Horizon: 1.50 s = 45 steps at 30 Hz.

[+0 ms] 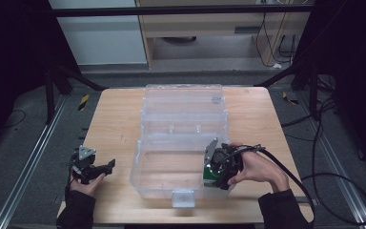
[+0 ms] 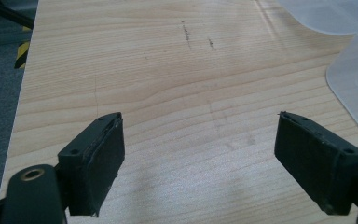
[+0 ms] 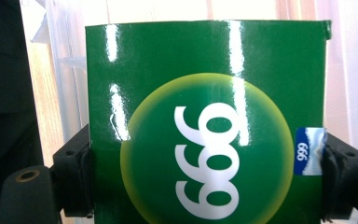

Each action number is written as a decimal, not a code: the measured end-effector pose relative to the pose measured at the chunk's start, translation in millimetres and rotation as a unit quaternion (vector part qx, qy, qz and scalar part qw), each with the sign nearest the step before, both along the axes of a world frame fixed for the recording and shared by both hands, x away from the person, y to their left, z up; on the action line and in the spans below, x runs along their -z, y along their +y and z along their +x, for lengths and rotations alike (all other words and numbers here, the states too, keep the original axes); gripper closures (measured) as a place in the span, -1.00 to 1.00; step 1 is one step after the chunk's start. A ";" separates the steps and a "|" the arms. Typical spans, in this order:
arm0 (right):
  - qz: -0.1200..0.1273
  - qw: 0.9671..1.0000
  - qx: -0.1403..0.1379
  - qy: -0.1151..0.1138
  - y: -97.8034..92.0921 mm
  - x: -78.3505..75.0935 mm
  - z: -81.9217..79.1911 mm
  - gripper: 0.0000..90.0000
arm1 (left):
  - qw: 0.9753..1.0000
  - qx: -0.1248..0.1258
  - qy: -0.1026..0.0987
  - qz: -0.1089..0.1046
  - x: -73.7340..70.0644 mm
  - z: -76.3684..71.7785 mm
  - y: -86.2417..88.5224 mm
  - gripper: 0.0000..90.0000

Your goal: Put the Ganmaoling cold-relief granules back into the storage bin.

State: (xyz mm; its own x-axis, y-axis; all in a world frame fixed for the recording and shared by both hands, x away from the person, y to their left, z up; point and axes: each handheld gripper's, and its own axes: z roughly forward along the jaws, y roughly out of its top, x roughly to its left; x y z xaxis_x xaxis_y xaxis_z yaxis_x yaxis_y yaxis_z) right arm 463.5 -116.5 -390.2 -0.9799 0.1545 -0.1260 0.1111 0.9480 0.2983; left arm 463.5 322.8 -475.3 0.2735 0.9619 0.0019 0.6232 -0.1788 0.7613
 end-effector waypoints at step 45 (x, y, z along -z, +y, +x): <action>0.048 0.997 0.053 -0.033 -20.2 -13.5 -4.4 -0.80 | 1.000 0.000 0.000 0.000 -0.2 -0.1 0.0 -0.66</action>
State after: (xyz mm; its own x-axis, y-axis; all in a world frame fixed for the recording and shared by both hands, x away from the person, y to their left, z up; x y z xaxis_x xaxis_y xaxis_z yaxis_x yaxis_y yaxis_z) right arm 459.1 -136.7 -376.7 -0.9479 0.2704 -0.1686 0.1860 0.8991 0.3963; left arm 463.4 322.7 -475.2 0.2736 0.9618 0.0019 0.6229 -0.1787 0.7616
